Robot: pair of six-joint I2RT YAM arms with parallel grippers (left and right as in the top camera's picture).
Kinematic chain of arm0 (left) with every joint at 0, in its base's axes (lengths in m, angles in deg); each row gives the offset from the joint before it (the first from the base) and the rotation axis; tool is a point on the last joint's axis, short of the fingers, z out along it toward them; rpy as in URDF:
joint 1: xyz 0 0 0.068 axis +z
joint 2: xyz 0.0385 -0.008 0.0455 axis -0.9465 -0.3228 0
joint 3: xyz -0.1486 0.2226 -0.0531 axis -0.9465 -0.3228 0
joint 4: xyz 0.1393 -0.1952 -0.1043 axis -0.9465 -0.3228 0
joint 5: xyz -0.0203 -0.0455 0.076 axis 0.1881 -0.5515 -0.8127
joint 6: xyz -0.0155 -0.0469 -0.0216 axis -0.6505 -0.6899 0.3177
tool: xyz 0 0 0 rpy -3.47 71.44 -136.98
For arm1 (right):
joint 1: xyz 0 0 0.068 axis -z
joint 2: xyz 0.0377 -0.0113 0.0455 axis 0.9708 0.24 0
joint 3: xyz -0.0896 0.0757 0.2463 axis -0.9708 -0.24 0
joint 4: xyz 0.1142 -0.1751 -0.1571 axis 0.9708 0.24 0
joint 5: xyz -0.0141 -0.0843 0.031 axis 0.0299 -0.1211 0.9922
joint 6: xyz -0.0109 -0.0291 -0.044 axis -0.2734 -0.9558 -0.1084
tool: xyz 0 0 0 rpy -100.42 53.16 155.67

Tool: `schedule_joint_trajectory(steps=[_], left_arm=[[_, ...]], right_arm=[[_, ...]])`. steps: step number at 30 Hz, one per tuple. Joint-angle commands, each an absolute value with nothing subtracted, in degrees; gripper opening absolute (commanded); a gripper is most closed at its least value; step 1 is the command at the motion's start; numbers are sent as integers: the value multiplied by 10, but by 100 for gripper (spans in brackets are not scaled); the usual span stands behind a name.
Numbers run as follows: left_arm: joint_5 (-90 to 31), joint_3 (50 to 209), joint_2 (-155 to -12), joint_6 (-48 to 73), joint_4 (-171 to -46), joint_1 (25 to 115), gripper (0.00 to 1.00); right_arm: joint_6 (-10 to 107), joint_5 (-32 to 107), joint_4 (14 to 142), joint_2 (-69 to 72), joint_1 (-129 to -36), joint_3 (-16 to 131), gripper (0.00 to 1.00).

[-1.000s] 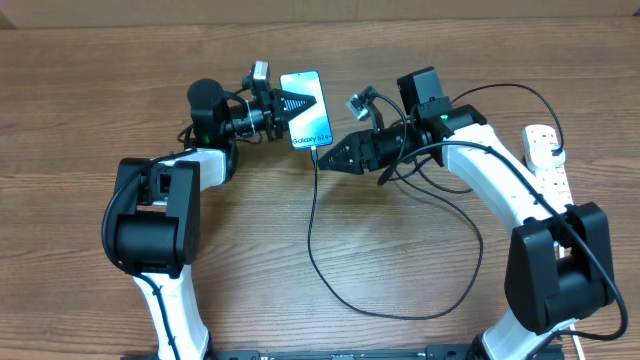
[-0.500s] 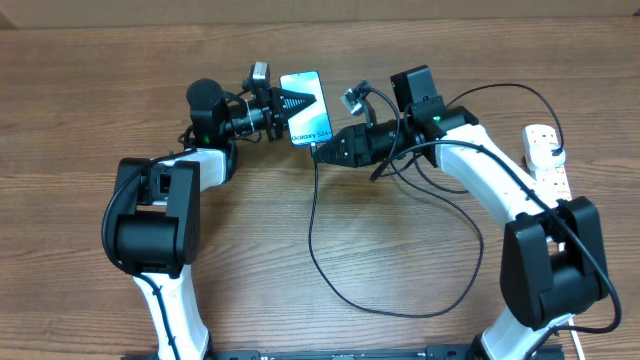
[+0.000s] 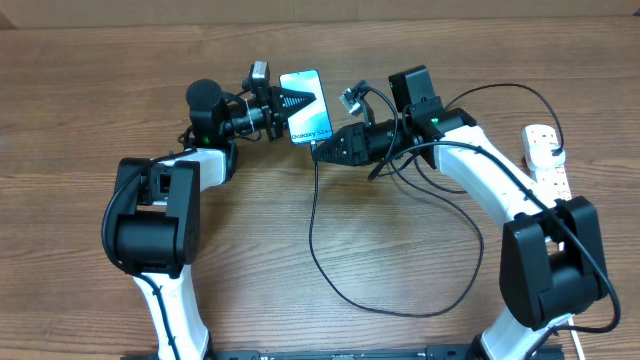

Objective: Plug charger to phone and switch on socket

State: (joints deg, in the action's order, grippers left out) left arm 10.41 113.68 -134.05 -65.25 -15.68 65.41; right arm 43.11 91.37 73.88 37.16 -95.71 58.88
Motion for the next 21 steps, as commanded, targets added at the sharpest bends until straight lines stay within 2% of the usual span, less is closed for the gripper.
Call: schedule_joint_trajectory(steps=[1,13,21], left_arm=[[99,1152,-1341,-666,-150,651,4],[99,1152,-1341,-673,-150,651,4],[101,1152,-1341,-673,-150,651,4]], right_arm=[[433,923,736,376,-961,583,27],[445,922,707,376,-976,583,26],[453,913,698,376,-976,583,21]])
